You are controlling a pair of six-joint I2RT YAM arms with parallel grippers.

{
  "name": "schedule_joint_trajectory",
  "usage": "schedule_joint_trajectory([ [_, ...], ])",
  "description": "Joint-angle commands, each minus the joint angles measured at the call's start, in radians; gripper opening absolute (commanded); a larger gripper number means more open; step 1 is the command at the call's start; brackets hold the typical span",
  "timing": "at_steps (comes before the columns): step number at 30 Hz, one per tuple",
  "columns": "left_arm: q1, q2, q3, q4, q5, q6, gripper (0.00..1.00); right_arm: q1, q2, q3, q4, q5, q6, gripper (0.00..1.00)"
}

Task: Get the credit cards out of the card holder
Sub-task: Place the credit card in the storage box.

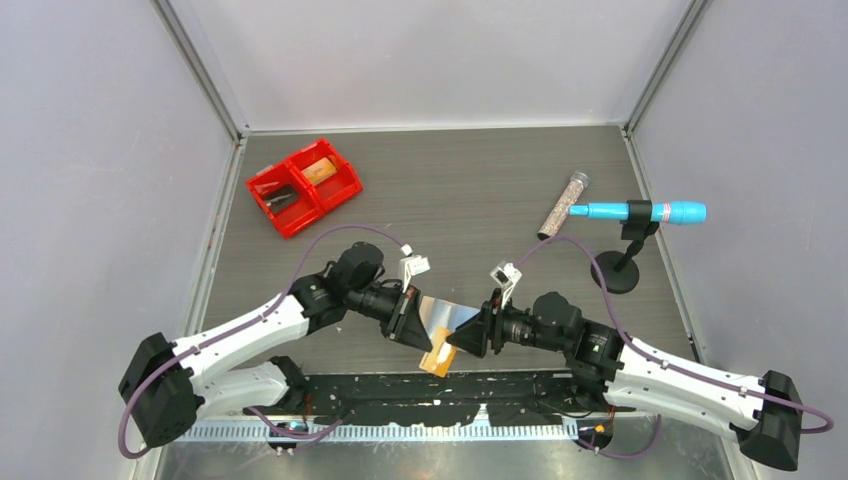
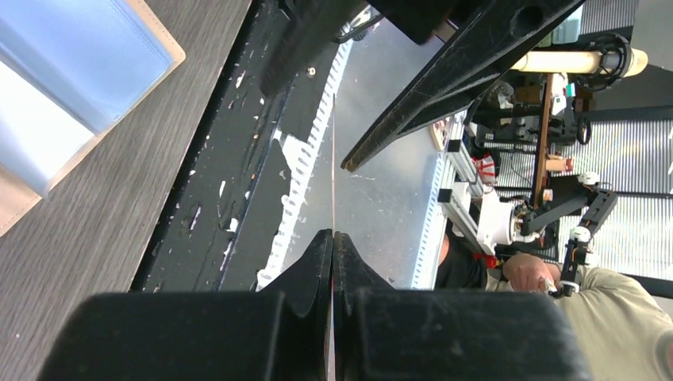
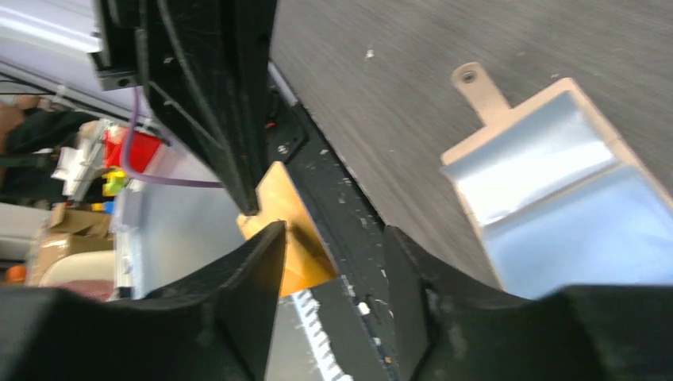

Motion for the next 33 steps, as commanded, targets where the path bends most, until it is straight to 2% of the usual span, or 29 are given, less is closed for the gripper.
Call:
schedule_joint_trajectory([
  [1,-0.003,0.028,0.043,0.055,0.061,0.026,0.00,-0.006,0.005,-0.023,0.206,-0.125,0.008,0.49],
  [5,-0.003,0.037,0.050,0.028,0.060,0.054,0.00,-0.006,0.001,-0.049,0.265,-0.171,0.023,0.18],
  [7,-0.003,0.039,0.064,-0.005,0.033,0.069,0.00,-0.006,-0.007,-0.051,0.262,-0.171,0.031,0.07],
  [8,-0.002,0.035,0.069,-0.022,0.009,0.077,0.02,-0.006,-0.009,-0.051,0.260,-0.164,0.034,0.06],
  [9,-0.002,0.030,0.075,-0.037,-0.015,0.087,0.09,-0.006,-0.021,-0.049,0.252,-0.156,0.041,0.06],
  [11,0.005,0.016,0.082,-0.055,-0.058,0.103,0.28,-0.006,-0.044,-0.049,0.246,-0.115,0.056,0.05],
  [14,0.036,-0.006,0.089,-0.047,-0.081,0.089,0.44,-0.006,-0.102,-0.062,0.249,-0.052,0.089,0.05],
  [15,0.048,-0.019,0.087,-0.033,-0.086,0.074,0.46,-0.006,-0.115,-0.066,0.256,-0.017,0.110,0.05],
  [21,0.126,-0.147,0.016,0.133,-0.192,-0.071,0.56,-0.006,-0.186,-0.095,0.303,0.124,0.195,0.05],
  [25,0.138,-0.227,-0.087,0.353,-0.248,-0.219,0.63,-0.006,-0.207,-0.104,0.322,0.240,0.256,0.05],
  [33,0.137,-0.214,-0.176,0.605,-0.258,-0.379,0.61,-0.006,-0.087,-0.106,0.523,0.333,0.331,0.05],
])
